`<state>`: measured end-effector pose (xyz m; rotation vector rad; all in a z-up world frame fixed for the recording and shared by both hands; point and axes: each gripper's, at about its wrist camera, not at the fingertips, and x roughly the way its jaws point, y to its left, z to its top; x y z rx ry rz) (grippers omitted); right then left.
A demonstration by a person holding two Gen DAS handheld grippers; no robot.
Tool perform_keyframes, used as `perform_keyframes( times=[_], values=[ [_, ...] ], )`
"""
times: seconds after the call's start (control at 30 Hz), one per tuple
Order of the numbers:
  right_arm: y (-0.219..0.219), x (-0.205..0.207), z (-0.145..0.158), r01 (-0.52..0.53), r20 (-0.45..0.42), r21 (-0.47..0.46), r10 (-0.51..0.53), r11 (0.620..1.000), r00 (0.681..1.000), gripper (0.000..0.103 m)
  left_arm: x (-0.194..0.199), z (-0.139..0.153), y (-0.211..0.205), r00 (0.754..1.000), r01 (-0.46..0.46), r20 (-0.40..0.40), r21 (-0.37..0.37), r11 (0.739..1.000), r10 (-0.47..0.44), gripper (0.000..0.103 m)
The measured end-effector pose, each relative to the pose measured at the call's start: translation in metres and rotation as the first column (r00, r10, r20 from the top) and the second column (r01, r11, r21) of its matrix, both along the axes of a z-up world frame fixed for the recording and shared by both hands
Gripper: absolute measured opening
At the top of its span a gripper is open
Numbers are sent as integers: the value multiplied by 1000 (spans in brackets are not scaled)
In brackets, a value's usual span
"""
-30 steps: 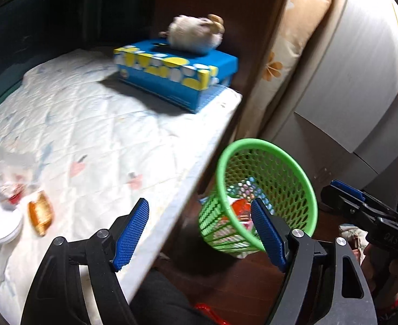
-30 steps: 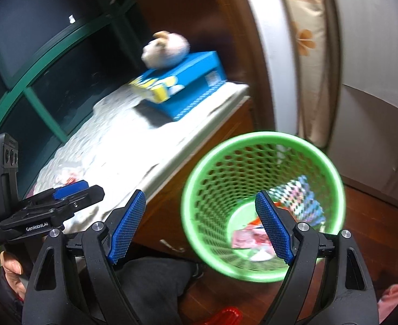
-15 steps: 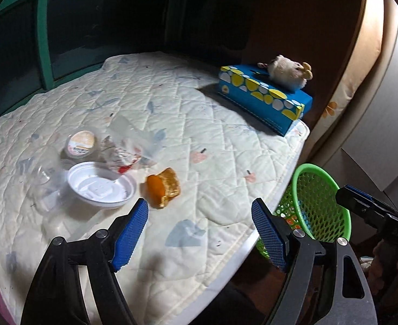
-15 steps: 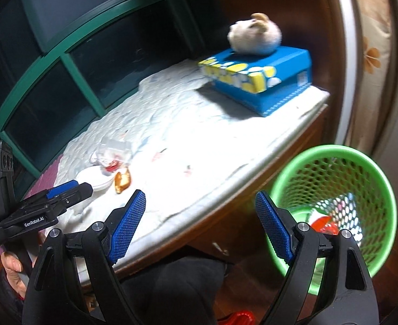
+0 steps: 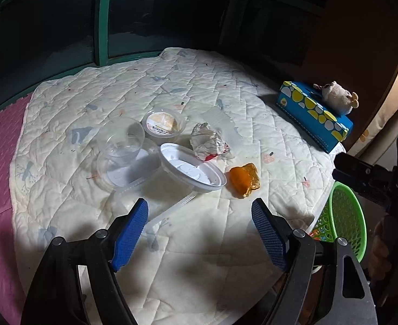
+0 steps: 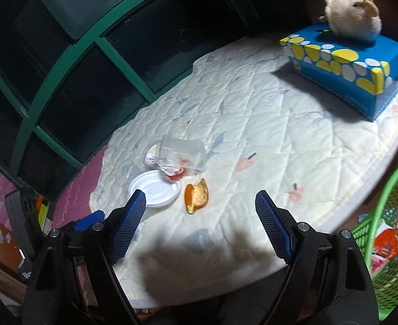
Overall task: Collect trash
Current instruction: 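Grasp the clear lidded plastic box with the right gripper and lift it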
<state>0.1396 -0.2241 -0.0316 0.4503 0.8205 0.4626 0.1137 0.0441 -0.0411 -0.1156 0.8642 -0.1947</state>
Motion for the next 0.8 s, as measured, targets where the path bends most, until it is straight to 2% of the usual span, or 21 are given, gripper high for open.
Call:
perform_keyframes(
  times=[0.2,0.33,0.6,0.8],
  values=[
    [36,43,-1,-68,-33,44,70,997,997,83,1,-3,17,999,-29,-15,-8,1000,29,77],
    [55,69,-2,-94,-46,58,97,994,994,87,4,-5,26,999,-43,-27,-18,999,42,77],
    [74,108,-17,-110,-107,44,114,993,988,87,9,-8,38,997,-65,-37,-33,997,64,77],
    [80,129,-38,-106,-170,74,118,992,978,88,14,-14,47,996,-79,-57,-55,995,76,77]
  ],
)
